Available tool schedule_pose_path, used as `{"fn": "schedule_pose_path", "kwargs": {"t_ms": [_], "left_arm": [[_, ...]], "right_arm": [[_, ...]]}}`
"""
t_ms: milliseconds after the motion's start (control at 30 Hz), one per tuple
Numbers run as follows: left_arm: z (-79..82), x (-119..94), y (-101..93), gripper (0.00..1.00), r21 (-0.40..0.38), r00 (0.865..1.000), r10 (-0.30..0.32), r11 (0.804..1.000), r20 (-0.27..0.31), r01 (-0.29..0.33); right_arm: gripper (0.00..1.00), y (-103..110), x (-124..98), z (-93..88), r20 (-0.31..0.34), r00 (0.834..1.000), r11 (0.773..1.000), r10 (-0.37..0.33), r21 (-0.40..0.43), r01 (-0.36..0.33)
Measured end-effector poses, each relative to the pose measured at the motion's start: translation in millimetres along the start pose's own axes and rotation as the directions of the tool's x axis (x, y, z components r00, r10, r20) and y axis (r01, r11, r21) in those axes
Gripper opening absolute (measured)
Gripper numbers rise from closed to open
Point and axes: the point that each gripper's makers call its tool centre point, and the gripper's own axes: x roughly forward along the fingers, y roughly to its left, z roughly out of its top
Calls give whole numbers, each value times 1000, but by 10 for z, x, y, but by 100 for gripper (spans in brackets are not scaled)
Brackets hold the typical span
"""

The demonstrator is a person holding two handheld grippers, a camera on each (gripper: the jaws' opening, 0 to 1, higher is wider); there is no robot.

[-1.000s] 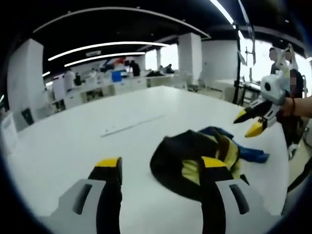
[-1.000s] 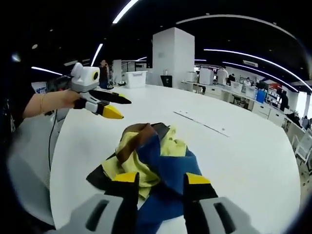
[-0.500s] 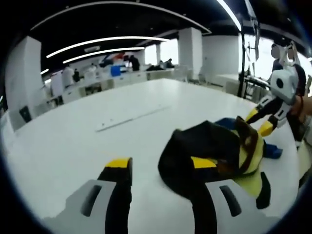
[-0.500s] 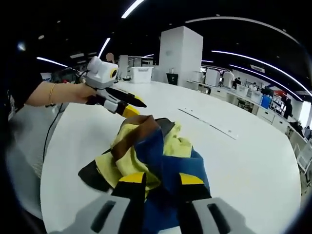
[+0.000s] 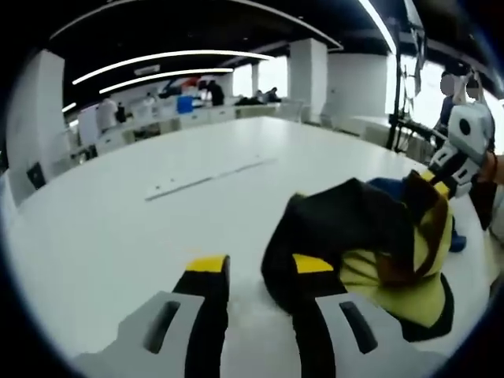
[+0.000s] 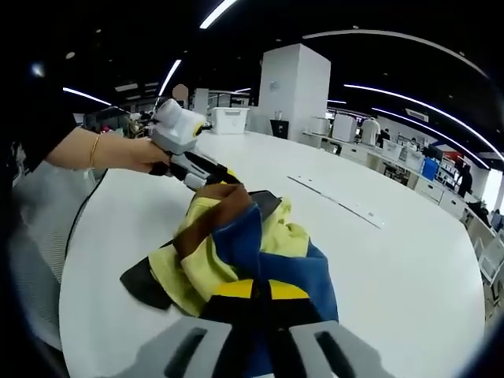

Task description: Fold the garment on the visible template until the final outline fits inside the template.

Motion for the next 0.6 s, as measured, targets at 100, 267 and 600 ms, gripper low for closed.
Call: {"fn": "schedule_pose_path", "kwargs": {"t_ms": [100,267,600], "left_arm": [[-22,38,-45,22,-12,1000,-24,1000,-5,24],[-62,85,-93,13,-19,999,-48,999,-21,48],[-165,129,-70,0,64,997,-20,998,-76,25]], "right_arm": [[0,-3,7,-16,-5,1000,1000,-4,-1,4],[0,-13,10,-20,-4,1000,1000,-9,-5,9],[0,-23,-27,14,12,1000,1000,-19,4,19]]}}
